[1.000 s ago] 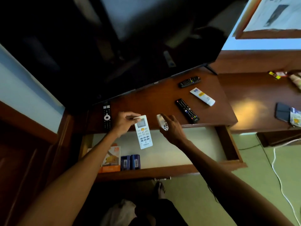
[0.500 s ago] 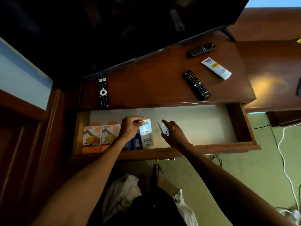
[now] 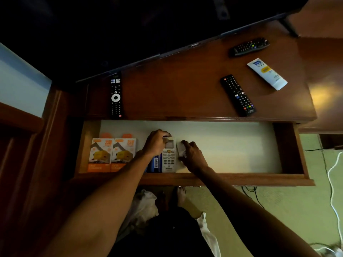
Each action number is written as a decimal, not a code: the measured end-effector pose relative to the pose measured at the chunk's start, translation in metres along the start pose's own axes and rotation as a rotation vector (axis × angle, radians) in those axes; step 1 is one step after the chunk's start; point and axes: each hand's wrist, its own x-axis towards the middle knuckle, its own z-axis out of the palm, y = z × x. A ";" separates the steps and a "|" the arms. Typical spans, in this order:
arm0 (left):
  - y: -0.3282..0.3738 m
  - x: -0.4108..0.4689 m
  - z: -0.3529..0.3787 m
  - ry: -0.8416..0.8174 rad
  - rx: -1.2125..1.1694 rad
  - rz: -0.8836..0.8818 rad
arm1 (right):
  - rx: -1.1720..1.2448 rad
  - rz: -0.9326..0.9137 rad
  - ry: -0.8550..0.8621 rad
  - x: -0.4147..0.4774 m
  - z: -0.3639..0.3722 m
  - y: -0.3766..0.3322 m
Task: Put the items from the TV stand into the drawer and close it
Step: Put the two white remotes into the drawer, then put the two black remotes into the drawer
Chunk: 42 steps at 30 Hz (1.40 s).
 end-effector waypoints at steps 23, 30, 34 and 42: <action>0.033 -0.018 -0.016 -0.193 0.338 -0.096 | -0.104 -0.009 -0.389 -0.005 -0.054 -0.003; 0.067 -0.023 -0.051 -0.204 0.155 -0.016 | -0.022 -0.117 -0.034 -0.008 -0.141 -0.014; 0.105 -0.012 -0.082 -0.181 0.089 0.103 | 0.059 -0.118 0.420 0.006 -0.209 -0.016; 0.157 0.020 -0.126 0.111 0.051 0.277 | -0.067 0.138 0.324 0.046 -0.246 0.015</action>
